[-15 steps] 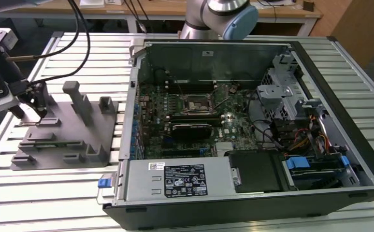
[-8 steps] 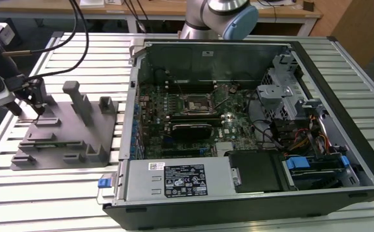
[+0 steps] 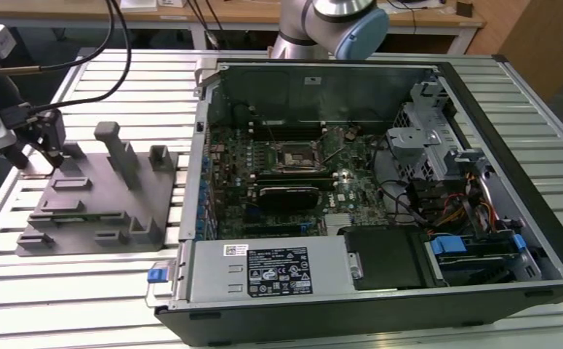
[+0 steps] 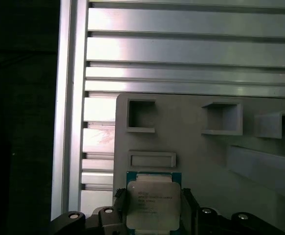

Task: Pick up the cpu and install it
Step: 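Pick up the cpu and move it towards the insertion slot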

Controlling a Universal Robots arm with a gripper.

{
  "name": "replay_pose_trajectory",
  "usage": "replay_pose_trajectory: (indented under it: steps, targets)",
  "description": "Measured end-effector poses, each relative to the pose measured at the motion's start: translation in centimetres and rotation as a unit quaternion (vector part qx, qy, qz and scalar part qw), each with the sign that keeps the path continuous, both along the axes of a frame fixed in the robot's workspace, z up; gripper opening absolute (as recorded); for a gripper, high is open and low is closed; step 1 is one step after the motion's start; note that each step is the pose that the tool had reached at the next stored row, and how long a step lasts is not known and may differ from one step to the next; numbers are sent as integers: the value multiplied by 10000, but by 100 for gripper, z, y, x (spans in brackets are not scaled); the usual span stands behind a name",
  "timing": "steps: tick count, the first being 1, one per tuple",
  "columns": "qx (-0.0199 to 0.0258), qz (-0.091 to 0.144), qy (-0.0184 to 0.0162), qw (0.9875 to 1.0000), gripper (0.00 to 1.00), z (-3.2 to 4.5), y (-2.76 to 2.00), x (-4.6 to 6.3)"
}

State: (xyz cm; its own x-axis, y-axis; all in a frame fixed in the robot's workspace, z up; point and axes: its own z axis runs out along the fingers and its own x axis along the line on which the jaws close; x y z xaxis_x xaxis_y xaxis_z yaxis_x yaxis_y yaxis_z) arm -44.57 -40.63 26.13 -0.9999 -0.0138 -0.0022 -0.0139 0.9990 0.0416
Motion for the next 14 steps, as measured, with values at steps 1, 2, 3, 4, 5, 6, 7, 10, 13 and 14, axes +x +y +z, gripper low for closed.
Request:
replay_pose_trajectory:
  steps: [1, 2, 3, 4, 5, 6, 7, 10, 13, 14]
  targets:
    - [0, 0, 0, 10000, 53, 9, 0, 0]
    - [0, 0, 0, 10000, 53, 17, 0, 0]
    - [0, 0, 0, 10000, 53, 24, 0, 0]
    - [0, 0, 0, 10000, 53, 32, 0, 0]
    - [0, 0, 0, 10000, 53, 40, 0, 0]
    - [0, 0, 0, 10000, 53, 49, 0, 0]
    - [0, 0, 0, 10000, 53, 58, 0, 0]
    - [0, 0, 0, 10000, 53, 98, 0, 0]
    - [0, 1, 0, 10000, 53, 160, 0, 0]
    - [0, 1, -1, 10000, 53, 182, 0, 1]
